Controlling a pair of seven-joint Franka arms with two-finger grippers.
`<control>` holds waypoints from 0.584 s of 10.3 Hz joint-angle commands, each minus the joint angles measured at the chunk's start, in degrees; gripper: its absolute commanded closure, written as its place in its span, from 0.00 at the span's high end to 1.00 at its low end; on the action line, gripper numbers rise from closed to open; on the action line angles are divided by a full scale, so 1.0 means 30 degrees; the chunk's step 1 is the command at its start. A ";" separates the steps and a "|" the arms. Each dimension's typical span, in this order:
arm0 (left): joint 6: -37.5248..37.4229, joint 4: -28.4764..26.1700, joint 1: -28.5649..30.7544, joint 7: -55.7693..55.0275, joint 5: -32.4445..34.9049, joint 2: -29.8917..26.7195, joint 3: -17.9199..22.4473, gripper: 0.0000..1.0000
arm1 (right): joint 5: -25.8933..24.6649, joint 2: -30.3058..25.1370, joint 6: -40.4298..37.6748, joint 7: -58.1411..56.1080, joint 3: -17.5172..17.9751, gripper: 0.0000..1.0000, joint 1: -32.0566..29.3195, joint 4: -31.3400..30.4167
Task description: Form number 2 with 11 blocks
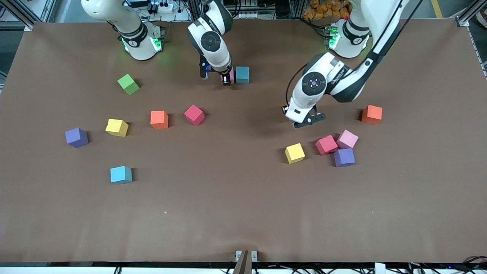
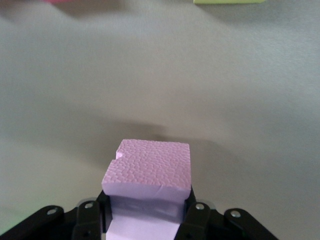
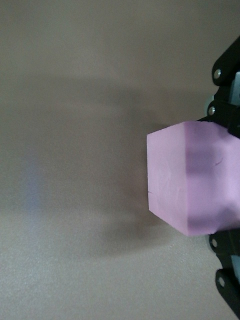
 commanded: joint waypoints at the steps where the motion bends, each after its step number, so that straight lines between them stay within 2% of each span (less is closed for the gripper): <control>1: -0.0295 -0.0218 0.0043 -0.3567 -0.0625 -0.0535 -0.0849 0.31 | 0.0398 0.0293 0.0929 0.1056 -0.0157 0.38 0.0468 0.0057; 6: -0.0295 -0.0305 -0.0045 -0.9925 -0.0655 -0.0301 -0.1933 0.34 | 0.0398 0.0410 0.1313 0.1585 -0.0157 0.38 0.1023 0.0174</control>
